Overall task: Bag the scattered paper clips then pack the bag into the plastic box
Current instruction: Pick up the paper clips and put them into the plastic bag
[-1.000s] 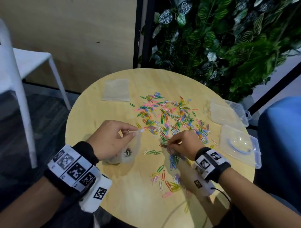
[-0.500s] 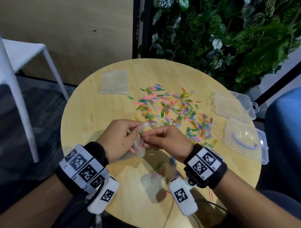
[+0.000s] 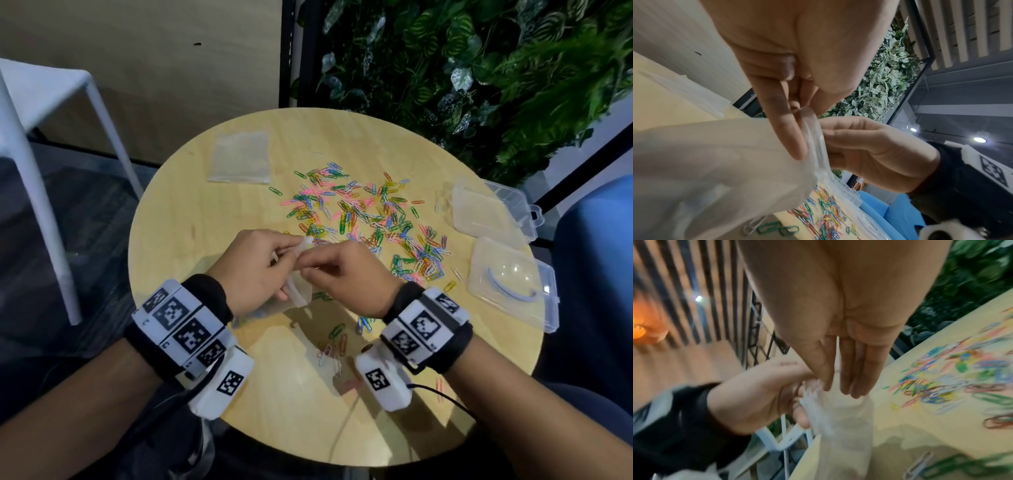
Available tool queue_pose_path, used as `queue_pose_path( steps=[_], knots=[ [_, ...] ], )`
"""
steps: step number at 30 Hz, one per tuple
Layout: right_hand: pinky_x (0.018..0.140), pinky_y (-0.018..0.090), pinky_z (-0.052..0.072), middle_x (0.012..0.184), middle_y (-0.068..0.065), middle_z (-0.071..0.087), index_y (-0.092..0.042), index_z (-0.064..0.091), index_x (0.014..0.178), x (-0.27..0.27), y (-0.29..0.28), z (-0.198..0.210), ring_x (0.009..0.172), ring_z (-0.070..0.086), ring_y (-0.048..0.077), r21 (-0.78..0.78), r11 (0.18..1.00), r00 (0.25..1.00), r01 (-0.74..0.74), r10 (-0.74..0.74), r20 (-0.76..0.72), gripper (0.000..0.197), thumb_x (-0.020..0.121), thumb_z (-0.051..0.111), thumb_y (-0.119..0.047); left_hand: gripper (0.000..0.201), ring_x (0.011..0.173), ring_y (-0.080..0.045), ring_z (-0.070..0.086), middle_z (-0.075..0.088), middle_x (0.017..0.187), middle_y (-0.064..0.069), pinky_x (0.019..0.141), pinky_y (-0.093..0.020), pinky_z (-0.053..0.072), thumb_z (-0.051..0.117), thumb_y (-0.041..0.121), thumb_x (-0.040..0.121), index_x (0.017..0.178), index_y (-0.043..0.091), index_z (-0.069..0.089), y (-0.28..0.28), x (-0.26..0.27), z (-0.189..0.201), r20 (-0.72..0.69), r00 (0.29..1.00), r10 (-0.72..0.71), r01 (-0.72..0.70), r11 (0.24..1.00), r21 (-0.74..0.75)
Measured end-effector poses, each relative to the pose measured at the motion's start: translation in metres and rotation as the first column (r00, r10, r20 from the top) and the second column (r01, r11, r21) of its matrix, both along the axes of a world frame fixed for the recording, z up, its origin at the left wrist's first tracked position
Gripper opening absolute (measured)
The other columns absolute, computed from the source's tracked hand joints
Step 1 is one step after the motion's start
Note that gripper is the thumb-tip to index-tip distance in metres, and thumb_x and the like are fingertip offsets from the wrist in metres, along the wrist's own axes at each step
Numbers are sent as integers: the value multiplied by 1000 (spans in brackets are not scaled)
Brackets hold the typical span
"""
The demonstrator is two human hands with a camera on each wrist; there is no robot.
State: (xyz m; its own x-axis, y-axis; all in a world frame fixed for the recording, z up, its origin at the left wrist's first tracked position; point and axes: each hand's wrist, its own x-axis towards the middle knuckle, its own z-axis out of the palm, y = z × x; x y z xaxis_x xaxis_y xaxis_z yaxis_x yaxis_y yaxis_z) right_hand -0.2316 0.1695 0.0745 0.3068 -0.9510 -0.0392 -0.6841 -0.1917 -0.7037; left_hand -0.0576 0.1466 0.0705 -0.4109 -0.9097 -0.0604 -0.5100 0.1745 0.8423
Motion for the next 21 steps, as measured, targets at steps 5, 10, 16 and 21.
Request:
queue_pose_path(
  steps=[5,10,16,21],
  knots=[
    [70,20,47,92,-6,71,-21,69,109,-73,38,5,74,64,8,69,974,939,216,-188,-288,36,78,74,-40,28,59,-19,65,66,81,-11,69,-37,56,52,17,99,120,19,71,10,10,4,99,993,-69,84,985,-150],
    [93,30,43,127,10,48,-19,19,148,-114,103,-12,112,53,22,338,852,737,401,-80,-671,125,50,79,-68,23,71,-21,59,64,69,-19,73,-40,52,51,13,98,105,3,71,24,19,13,168,980,-104,130,980,-149],
    [90,25,43,104,-1,40,-21,12,150,-77,127,-36,94,48,16,331,853,841,403,-202,-502,140,39,84,-67,33,57,-1,56,58,83,1,63,-9,40,54,16,98,130,16,63,25,25,18,136,988,-69,89,985,-146],
    [94,25,40,114,0,36,-20,13,151,-38,105,-46,97,43,15,269,892,886,364,-242,-395,135,45,83,-65,36,56,0,58,56,70,8,70,-21,47,54,17,98,132,17,62,34,20,17,155,985,-77,106,977,-186]
  ],
)
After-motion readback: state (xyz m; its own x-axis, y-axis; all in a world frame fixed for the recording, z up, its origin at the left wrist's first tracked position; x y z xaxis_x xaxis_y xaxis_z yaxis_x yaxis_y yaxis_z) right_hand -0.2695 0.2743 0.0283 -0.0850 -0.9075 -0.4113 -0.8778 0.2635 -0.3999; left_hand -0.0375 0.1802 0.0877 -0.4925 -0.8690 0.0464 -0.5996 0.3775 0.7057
